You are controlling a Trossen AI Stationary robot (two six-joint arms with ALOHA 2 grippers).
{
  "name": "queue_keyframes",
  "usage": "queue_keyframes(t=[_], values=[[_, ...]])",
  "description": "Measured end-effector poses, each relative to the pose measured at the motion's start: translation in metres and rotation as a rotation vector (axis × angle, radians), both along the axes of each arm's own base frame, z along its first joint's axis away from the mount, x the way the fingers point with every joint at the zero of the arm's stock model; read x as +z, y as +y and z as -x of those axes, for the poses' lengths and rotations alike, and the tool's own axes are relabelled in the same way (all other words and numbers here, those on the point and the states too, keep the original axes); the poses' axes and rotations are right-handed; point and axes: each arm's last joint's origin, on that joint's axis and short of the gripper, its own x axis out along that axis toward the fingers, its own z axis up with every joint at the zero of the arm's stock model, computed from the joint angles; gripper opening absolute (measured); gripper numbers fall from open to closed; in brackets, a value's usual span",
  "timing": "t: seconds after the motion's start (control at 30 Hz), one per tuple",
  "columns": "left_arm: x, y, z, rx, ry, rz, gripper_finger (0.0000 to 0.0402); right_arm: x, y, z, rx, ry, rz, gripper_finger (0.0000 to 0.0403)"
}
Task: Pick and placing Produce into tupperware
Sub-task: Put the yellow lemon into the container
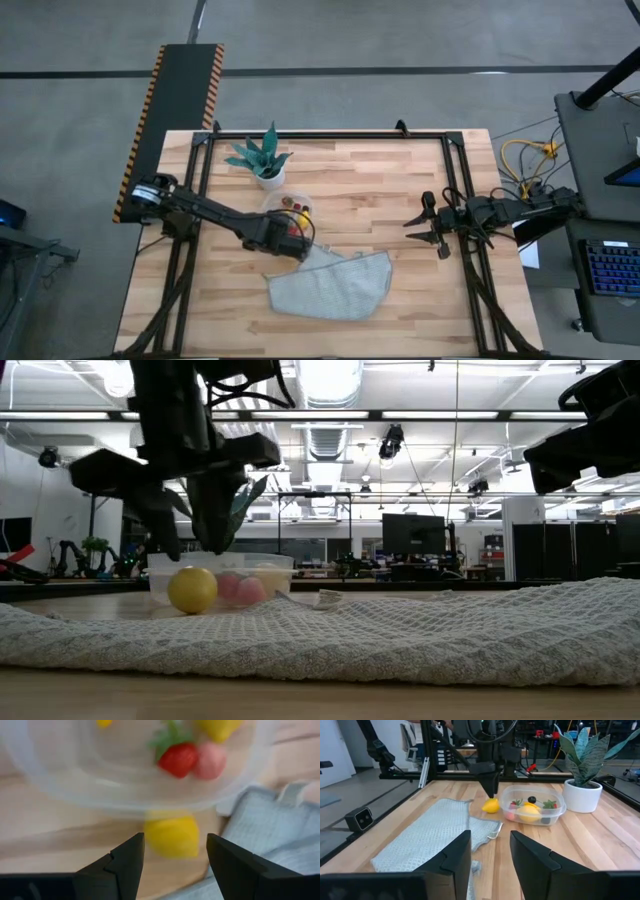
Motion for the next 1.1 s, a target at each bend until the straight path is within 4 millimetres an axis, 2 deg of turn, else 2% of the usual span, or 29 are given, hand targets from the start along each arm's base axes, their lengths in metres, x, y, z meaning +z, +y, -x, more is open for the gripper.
queue_keyframes(t=[0.07,0.3,0.53,0.67,0.8,0.93,1.1], values=[[0.001,0.001,-0.004,-0.014,-0.037,-0.018,0.0199,0.0,0.0,0.0,0.0,0.0,0.0,0.0128],[0.008,-0.004,-0.018,-0.253,-0.157,-0.009,0.0199,0.0,0.0,0.0,0.0,0.0,0.0,0.0132],[0.015,-0.01,-0.022,-0.784,-0.161,0.029,0.0199,0.0,0.0,0.0,0.002,0.0,0.004,0.0131],[0.018,-0.016,-0.021,-1.002,-0.18,0.057,0.0199,0.0,0.0,0.0,0.001,0.0,0.0,0.0134],[0.016,-0.025,-0.014,-1.145,-0.137,0.039,0.0199,0.0,0.0,0.0,0.001,0.0,0.0,0.0132],[0.014,-0.038,-0.003,-1.258,-0.035,-0.101,0.0199,0.0,0.0,0.0,0.001,0.001,0.0,0.0134],[0.028,-0.059,0.009,-1.317,0.125,-0.473,0.0199,0.0,0.0,0.0,0.0,0.001,-0.002,0.0132]])
